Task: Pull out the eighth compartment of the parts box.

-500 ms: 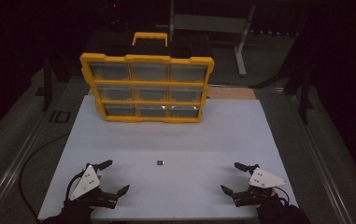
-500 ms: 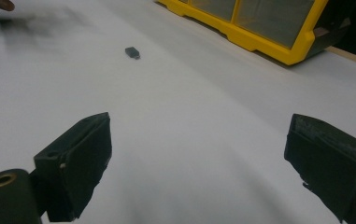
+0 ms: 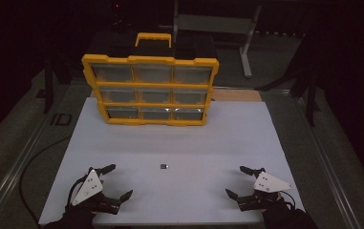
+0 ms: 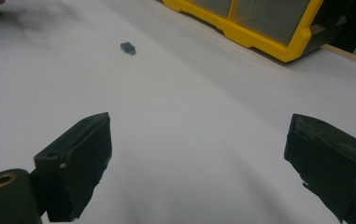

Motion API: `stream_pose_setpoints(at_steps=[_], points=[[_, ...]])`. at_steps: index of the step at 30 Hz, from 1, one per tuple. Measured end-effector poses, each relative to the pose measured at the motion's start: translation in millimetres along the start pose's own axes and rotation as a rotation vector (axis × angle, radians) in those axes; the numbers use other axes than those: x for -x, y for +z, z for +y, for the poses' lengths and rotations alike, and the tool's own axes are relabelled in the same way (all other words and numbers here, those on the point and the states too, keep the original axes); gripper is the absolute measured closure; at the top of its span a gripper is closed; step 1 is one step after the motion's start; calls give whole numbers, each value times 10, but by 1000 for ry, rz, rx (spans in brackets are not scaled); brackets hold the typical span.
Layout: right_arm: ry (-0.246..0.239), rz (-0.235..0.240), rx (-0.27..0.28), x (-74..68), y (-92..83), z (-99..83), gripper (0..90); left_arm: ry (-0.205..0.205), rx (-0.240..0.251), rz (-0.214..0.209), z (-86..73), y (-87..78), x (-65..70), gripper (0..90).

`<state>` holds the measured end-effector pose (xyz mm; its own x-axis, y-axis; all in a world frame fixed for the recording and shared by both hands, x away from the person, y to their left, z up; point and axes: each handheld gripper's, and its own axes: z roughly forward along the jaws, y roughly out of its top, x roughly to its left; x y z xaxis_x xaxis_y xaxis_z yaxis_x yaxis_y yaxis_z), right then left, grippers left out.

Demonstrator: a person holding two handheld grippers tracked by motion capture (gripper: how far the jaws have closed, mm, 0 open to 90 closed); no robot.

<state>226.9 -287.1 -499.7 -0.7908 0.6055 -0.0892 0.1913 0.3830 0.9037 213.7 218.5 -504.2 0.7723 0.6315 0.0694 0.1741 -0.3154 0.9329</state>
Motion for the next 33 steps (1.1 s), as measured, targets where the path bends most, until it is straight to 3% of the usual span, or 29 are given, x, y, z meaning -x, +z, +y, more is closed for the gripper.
stream_pose_setpoints(at_steps=[24,33], points=[[-28,-11,19,-26,-22,15,77,62,-42,-15,62,34,94,0],[-42,-23,31,-51,-40,37,77,104,-50,-40,232,55,148,0]])
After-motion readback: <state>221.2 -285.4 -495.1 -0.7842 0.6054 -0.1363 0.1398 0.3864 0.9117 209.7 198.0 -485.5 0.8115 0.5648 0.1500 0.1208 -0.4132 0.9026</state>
